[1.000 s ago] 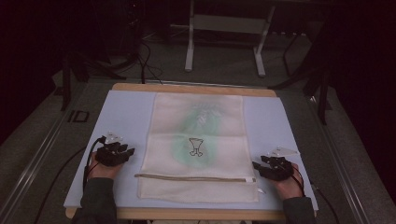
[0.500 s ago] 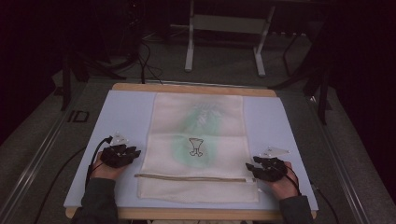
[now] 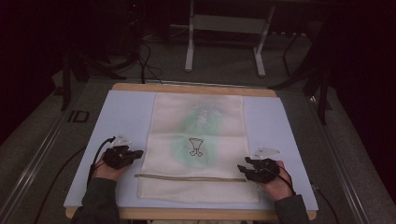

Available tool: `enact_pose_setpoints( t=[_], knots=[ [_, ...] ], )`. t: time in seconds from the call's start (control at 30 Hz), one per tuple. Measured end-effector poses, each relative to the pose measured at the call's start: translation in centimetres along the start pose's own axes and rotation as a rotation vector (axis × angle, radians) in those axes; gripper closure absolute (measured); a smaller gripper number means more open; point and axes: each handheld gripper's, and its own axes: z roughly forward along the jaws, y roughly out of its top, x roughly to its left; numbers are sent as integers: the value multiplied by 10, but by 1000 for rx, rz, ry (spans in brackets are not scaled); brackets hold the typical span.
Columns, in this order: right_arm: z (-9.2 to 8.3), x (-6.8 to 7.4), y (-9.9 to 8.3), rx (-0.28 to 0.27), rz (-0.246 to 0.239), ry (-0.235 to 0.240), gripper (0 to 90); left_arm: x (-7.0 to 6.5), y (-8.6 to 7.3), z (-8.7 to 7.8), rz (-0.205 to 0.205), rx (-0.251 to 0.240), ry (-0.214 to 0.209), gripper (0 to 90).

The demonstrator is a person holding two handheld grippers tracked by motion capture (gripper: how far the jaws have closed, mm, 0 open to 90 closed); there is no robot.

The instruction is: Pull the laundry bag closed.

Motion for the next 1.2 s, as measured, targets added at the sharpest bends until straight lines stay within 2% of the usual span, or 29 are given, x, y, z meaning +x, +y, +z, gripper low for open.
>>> enact_pose_setpoints(
  t=[0.47, 0.6, 0.8, 0.9, 1.2],
  knots=[
    [6, 13, 6, 7, -37, 38, 525, -3, 0, 6, 21, 9, -54, 896],
    [7, 16, 8, 5, -43, 49, 521, -3, -1, 8, 23, 22, -58, 897],
    [11, 21, 10, 12, -52, 65, 517, -5, 0, 9, 35, 16, -76, 896],
    [12, 23, 11, 13, -53, 72, 515, -5, 0, 12, 44, 36, -72, 897],
    [16, 35, 16, 3, -69, 109, 505, -4, -1, 13, 48, 40, -72, 897]
  ],
)
